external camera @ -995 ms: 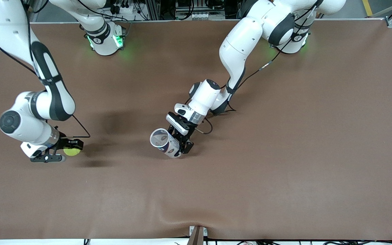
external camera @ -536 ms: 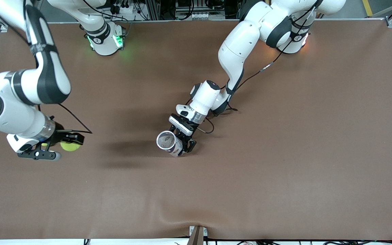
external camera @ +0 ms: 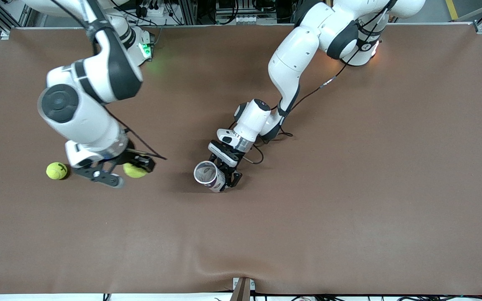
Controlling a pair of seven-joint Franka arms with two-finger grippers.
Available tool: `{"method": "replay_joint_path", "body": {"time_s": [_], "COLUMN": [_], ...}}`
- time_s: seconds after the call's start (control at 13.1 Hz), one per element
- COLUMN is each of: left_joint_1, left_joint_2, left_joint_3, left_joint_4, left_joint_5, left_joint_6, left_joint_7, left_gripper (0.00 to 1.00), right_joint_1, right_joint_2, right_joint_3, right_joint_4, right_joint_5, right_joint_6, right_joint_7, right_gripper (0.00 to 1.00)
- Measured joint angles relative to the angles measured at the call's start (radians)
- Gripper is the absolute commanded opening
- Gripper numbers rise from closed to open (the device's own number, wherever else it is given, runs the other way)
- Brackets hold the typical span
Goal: Insert tennis ball vertically with right arm
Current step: 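Carry the ball over the can opening with the right gripper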
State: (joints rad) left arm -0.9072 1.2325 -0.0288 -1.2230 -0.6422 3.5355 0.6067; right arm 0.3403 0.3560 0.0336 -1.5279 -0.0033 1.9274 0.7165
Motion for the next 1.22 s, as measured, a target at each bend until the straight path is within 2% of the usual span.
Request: {"method": "replay_joint_path", "body": {"time_s": [0.23,0.69,1.22], "left_joint_1": [0.000,0.000,0.000], "left_joint_2": [0.000,0.000,0.000], "left_joint_3": [0.000,0.000,0.001], "left_joint_4": [0.000,-0.002,-0.002], "left_joint_5": [0.000,0.000,0.000], "left_joint_6": [0.000,0.002,0.002], "left_joint_7": [0.000,0.001,0.001], "left_gripper": [0.76,0.77,0.78], "right_joint_1": [0.063,0.174,0.192], "right_joint_2": [0.047,0.193,0.248], "right_joint_3": [0.000,-0.001,-0.002], "right_joint_4": [0.036,0.209,0.227], "right_joint_5": [0.000,-0.001,-0.002], "right_joint_6": [0.003,0.022,0.077], "right_joint_7": [0.119,0.340,0.371], "right_gripper": [0.00,0.00,0.00]}}
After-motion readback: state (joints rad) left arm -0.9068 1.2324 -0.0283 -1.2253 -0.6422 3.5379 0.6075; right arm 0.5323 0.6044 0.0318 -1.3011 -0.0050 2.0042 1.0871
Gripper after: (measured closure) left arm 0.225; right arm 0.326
